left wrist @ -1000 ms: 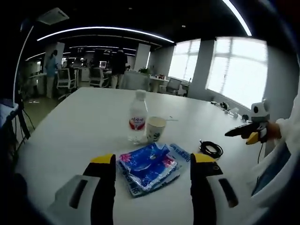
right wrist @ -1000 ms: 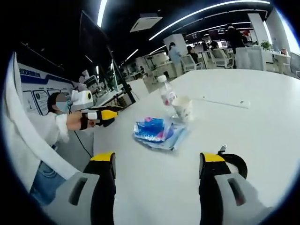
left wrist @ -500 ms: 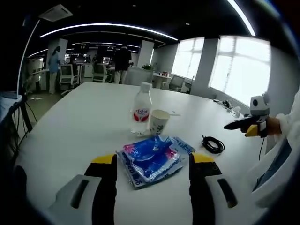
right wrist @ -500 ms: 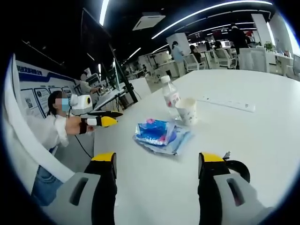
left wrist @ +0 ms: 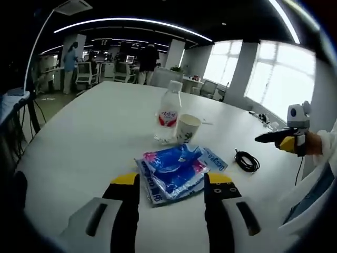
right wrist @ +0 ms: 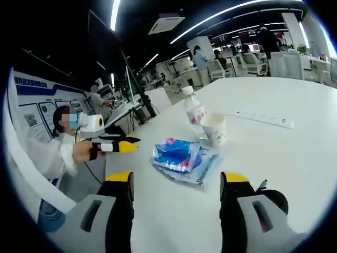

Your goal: Arrange the tabletop items into an orderly group along one side of the table until the central work area is clear of visible clutter.

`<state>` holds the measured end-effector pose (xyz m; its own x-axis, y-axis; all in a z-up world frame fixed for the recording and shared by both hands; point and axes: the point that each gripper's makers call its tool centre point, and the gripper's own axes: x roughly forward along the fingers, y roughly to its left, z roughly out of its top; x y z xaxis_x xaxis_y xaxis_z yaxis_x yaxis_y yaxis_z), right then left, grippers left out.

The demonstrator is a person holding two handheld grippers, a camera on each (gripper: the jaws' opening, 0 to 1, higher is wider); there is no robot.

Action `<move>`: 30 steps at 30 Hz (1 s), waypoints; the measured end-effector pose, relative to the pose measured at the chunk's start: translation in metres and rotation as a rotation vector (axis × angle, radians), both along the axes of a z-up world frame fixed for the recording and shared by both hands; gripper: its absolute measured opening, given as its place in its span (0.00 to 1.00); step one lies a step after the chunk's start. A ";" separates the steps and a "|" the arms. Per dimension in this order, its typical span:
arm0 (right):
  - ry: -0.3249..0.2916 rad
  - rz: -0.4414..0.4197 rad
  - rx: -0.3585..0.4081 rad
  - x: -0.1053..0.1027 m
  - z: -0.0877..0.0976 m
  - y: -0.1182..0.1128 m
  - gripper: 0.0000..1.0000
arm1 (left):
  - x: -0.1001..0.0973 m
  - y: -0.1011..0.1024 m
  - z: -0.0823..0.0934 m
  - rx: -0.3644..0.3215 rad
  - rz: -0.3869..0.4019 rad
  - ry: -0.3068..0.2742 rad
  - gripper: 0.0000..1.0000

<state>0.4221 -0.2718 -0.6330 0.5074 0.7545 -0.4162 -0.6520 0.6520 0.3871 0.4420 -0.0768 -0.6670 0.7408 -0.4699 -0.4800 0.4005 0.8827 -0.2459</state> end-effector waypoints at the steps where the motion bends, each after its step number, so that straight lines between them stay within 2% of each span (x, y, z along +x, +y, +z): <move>1: 0.002 0.000 0.002 0.002 0.000 0.002 0.60 | -0.001 0.000 -0.002 0.005 0.002 0.010 0.47; 5: 0.006 0.020 -0.013 0.009 -0.004 0.016 0.55 | 0.000 0.000 -0.009 -0.038 0.046 0.059 0.44; 9: 0.027 0.017 -0.021 0.018 -0.010 0.024 0.51 | 0.000 0.002 -0.018 -0.017 0.069 0.078 0.39; 12: 0.035 0.011 -0.025 0.026 -0.012 0.028 0.49 | 0.001 0.002 -0.022 -0.028 0.080 0.091 0.37; 14: 0.045 -0.017 -0.049 0.032 -0.017 0.027 0.45 | 0.000 0.001 -0.026 -0.016 0.079 0.105 0.35; 16: 0.009 -0.028 -0.108 0.041 -0.023 0.024 0.39 | 0.000 0.002 -0.031 0.006 0.081 0.121 0.35; 21: 0.046 -0.018 -0.108 0.047 -0.036 0.037 0.38 | 0.001 0.012 -0.042 0.032 0.146 0.185 0.29; 23: 0.056 -0.003 -0.116 0.048 -0.041 0.044 0.37 | 0.003 0.012 -0.043 0.042 0.152 0.188 0.26; 28: 0.077 0.062 -0.153 0.047 -0.059 0.057 0.34 | 0.006 0.006 -0.045 0.039 0.157 0.197 0.26; 30: 0.086 0.058 -0.161 0.049 -0.065 0.060 0.32 | 0.006 0.003 -0.049 0.057 0.150 0.209 0.25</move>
